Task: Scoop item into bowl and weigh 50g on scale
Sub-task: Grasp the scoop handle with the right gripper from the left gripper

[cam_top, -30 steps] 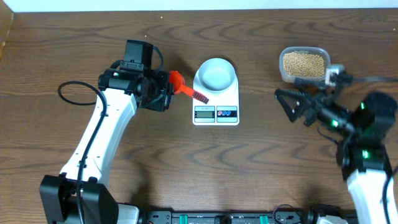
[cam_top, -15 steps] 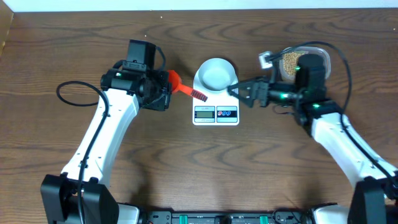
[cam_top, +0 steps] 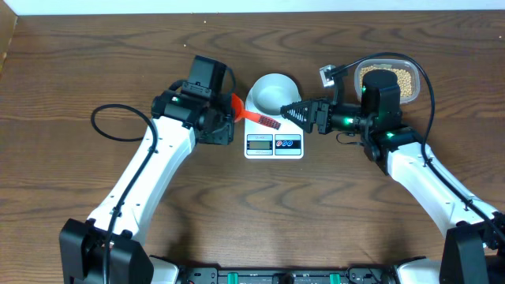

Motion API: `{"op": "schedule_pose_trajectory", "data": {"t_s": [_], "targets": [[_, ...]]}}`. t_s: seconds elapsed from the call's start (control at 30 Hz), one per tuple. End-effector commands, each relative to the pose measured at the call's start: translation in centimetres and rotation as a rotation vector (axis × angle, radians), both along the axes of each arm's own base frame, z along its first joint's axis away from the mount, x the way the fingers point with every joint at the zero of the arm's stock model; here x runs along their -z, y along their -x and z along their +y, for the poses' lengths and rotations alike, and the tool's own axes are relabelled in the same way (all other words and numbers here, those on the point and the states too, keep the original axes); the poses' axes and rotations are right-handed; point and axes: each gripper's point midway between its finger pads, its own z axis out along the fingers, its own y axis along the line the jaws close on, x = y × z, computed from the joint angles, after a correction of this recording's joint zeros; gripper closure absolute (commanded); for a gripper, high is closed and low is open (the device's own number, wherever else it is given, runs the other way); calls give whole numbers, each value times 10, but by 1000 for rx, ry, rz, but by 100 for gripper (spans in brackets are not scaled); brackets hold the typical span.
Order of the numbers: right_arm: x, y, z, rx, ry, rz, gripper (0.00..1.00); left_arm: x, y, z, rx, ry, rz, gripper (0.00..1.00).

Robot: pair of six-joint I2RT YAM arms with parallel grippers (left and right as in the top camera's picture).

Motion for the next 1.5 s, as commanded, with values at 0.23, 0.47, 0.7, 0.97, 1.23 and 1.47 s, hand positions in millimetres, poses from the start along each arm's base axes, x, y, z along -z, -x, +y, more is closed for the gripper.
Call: {"op": "schedule_pose_trajectory", "data": {"t_s": [0.23,0.47,0.7,0.97,1.23,1.47], "targets": [[-4,5,25,9,5,35,53,-7,2,-26,-22,43,-10,93],[-3,8,31,21,-6,84,71,-9,3,-33,-12,78,-4,93],[-5,11,36,17,-20,99,75,-11,5,-39,1,113,4,93],[-8,10,38,23,-28,91,75,-11,5,-41,-1,121,9,93],[-9,12,42,14,-28,91,76,-11,5,-41,-2,121,9,93],[-7,14,45,21,-24,99,83,-11,5,-41,-1,121,9,93]]}}
